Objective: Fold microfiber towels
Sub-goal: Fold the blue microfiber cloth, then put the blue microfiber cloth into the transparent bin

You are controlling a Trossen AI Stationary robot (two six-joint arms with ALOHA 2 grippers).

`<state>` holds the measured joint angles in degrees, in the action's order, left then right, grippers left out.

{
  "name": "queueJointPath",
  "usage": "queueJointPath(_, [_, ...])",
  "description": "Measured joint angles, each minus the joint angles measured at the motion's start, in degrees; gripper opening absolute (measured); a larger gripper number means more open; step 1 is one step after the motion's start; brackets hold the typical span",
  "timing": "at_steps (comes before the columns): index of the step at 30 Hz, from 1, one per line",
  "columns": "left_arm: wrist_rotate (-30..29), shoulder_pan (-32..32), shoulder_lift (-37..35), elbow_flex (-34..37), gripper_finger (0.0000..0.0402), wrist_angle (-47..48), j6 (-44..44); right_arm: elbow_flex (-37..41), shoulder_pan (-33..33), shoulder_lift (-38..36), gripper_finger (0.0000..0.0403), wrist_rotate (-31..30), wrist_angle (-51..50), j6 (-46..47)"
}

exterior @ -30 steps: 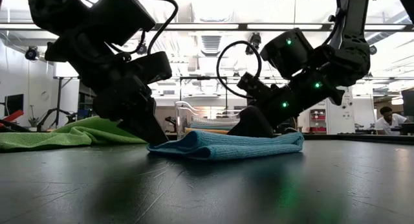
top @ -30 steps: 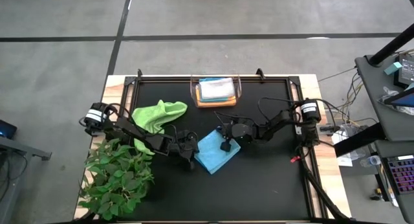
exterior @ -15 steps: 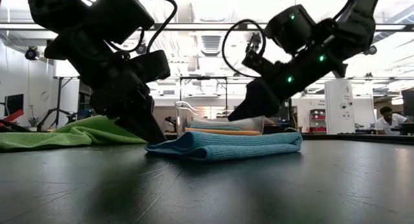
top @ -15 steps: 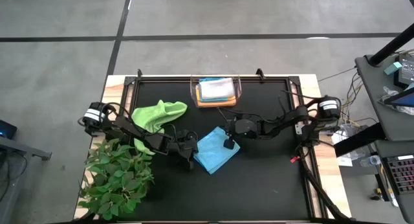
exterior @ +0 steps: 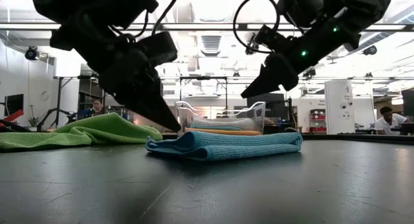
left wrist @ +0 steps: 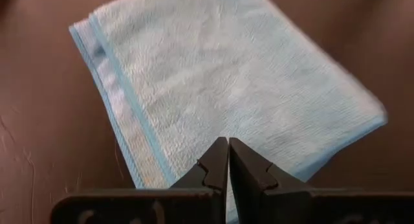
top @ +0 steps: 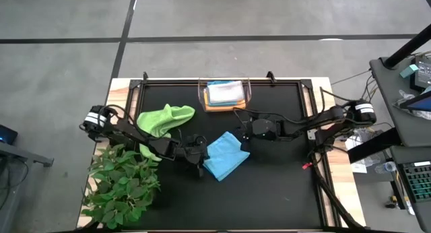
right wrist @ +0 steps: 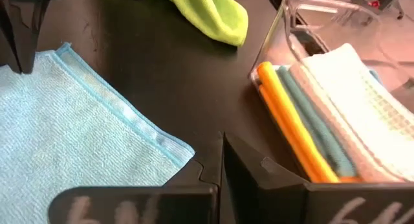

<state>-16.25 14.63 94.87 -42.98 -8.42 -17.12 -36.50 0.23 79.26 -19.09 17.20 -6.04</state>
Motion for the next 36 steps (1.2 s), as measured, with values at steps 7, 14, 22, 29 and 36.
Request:
queueJointPath(7, [15.28,0.61,-2.05,0.10,0.0000,-0.04,-0.58,0.56,0.00,-2.13,0.0009,0.00,-1.14,-1.05])
queueJointPath(14, [15.32,2.08,1.13,0.22,0.0000,-0.13,-2.04,1.42,0.00,-1.97,0.0009,0.00,-1.62,-1.40])
queueJointPath(22, [1.16,0.10,3.62,0.17,0.0000,1.95,1.84,2.15,0.00,-1.99,0.0009,0.00,-1.67,-0.46])
queueJointPath(29, [-1.18,-3.75,0.04,-0.04,0.0000,6.96,4.61,1.79,-0.15,-3.74,0.0029,0.05,-5.98,7.41])
queueJointPath(36, [3.30,-4.17,-7.52,0.18,0.0000,6.09,-11.74,1.28,-0.15,-8.30,0.0107,1.60,-16.03,21.04])
